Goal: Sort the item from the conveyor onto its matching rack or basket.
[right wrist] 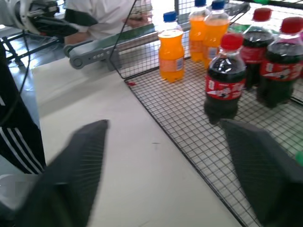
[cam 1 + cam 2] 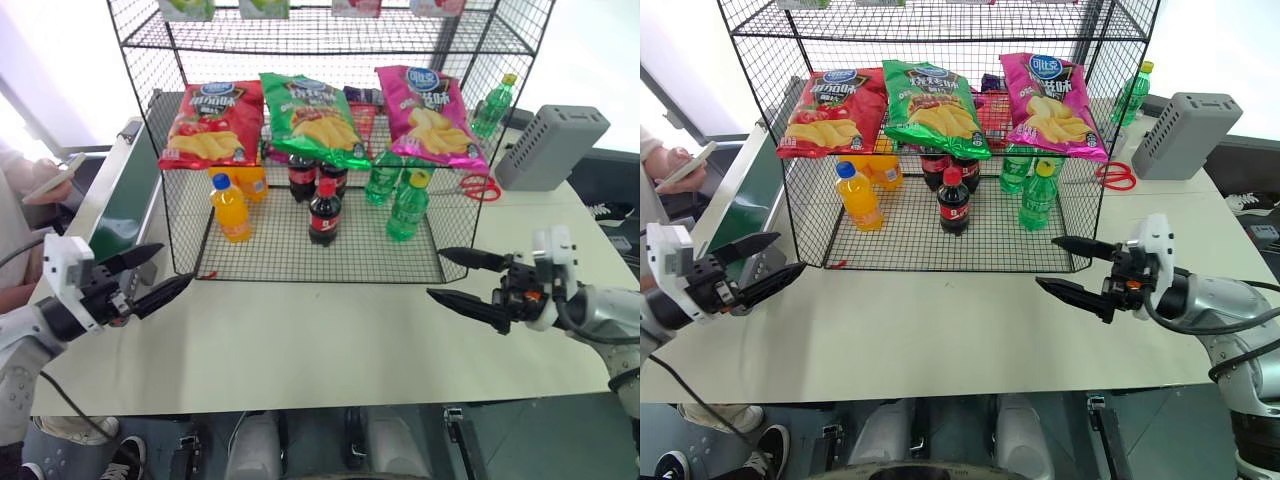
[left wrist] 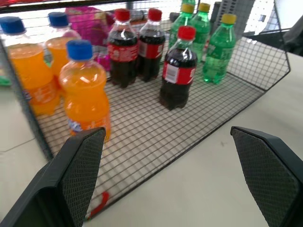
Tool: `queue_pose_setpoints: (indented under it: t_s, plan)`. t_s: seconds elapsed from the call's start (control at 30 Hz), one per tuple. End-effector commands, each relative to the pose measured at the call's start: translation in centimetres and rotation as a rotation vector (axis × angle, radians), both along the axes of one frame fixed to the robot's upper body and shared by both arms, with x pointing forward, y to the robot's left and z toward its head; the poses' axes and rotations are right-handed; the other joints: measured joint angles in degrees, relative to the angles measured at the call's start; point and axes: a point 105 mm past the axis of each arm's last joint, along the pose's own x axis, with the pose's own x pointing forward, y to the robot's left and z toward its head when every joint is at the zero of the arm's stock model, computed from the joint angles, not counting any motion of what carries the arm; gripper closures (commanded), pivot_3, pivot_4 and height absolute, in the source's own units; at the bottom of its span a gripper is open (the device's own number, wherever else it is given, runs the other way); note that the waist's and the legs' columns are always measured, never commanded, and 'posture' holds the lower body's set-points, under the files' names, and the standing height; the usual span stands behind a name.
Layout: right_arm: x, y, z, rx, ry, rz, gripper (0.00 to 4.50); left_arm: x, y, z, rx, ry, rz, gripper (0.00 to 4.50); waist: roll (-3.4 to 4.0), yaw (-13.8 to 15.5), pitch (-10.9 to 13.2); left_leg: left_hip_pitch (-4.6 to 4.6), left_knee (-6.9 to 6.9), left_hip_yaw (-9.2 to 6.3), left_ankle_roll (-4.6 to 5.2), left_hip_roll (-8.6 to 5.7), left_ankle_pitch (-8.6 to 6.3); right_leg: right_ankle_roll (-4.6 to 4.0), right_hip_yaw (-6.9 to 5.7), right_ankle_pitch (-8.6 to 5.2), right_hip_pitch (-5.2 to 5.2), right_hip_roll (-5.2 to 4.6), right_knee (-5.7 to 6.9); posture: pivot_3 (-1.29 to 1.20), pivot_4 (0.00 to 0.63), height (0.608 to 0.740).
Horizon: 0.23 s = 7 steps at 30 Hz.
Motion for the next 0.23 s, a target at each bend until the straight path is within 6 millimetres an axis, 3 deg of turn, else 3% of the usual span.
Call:
queue_pose_setpoints:
  t_s: [0.03, 0.23]
  plan:
    - [0.14, 0.23, 0.93, -0.064, -0.077, 0.024, 0.03, 0.04, 0.92, 1.14, 0.049, -0.052, 0.043, 0.00, 0.01, 0.05, 0.00, -0.01, -0.01, 0.00, 0.00, 0.00, 0.00, 0.00, 0.00, 0.00, -0.01, 0.00, 0.00, 0.00, 0.150, 0.737]
    - [0.95, 0.32, 0.69, -0.113, -0.117, 0.009, 0.03, 0.44, 1.60, 0.73, 0.096, -0.011, 0.061, 0.00, 0.00, 0.03, 0.00, -0.02, -0.02, -0.01, 0.00, 0.00, 0.00, 0.02, -0.01, 0.01, -0.02, 0.02, 0.00, 0.00, 0.150, 0.737]
